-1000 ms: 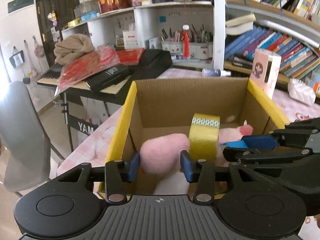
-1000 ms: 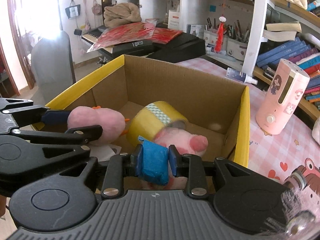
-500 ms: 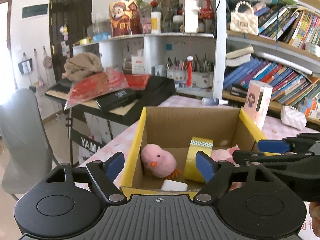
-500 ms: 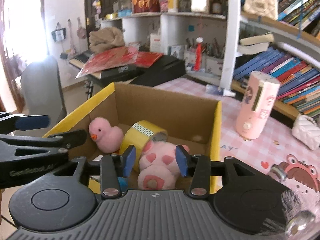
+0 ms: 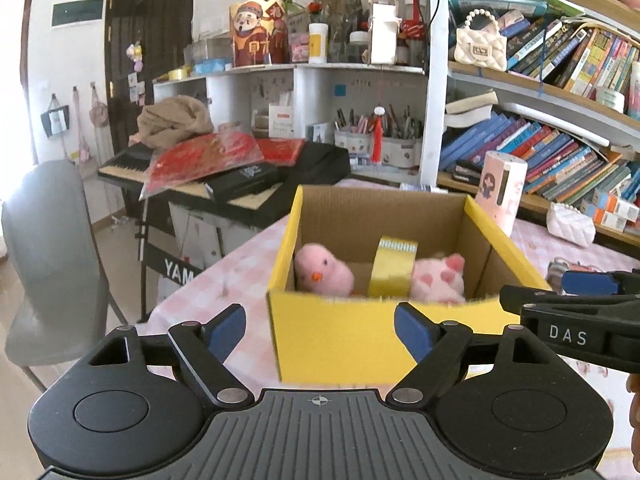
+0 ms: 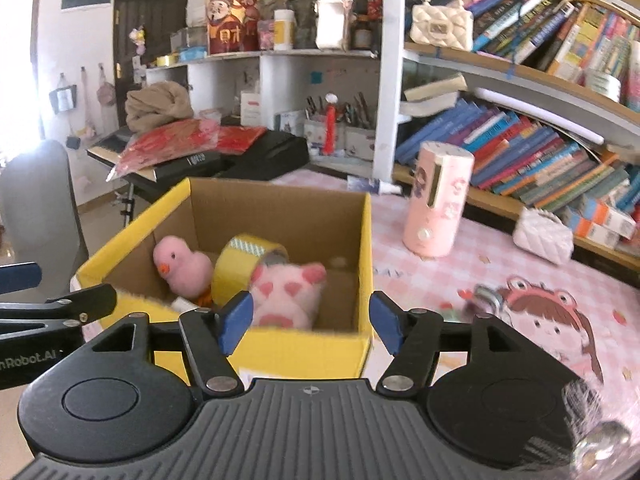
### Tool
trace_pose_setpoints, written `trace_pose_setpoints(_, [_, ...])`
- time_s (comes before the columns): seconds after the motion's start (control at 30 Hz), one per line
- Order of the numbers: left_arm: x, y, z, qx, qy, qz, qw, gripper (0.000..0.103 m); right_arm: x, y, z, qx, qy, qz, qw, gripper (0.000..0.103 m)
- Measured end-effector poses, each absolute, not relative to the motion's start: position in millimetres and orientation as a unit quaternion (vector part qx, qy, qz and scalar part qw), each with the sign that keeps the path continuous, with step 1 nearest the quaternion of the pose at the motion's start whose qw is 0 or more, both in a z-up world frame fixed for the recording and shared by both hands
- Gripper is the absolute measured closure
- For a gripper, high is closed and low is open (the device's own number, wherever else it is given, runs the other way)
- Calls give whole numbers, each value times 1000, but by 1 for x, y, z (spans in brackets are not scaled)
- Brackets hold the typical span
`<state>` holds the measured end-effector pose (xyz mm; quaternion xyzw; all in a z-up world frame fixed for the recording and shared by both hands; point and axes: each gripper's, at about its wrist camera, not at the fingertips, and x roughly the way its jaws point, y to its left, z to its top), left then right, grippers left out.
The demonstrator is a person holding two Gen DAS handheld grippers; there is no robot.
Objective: Organize objects
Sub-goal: 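Withdraw both open tools from the yellow box back toward the table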
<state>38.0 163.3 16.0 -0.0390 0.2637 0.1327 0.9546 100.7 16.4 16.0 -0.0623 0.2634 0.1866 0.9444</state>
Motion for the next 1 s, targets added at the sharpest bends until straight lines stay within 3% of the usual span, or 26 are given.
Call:
trace_pose_setpoints(0.43, [-18,153,4,-24,305,113,945,15,31,5,-6,-67,301,152,939,24])
trace_pose_setpoints(1.0, [-47,127,-8,3,339,58,939,10,-23,-21,-25,-49,335,92,936,14])
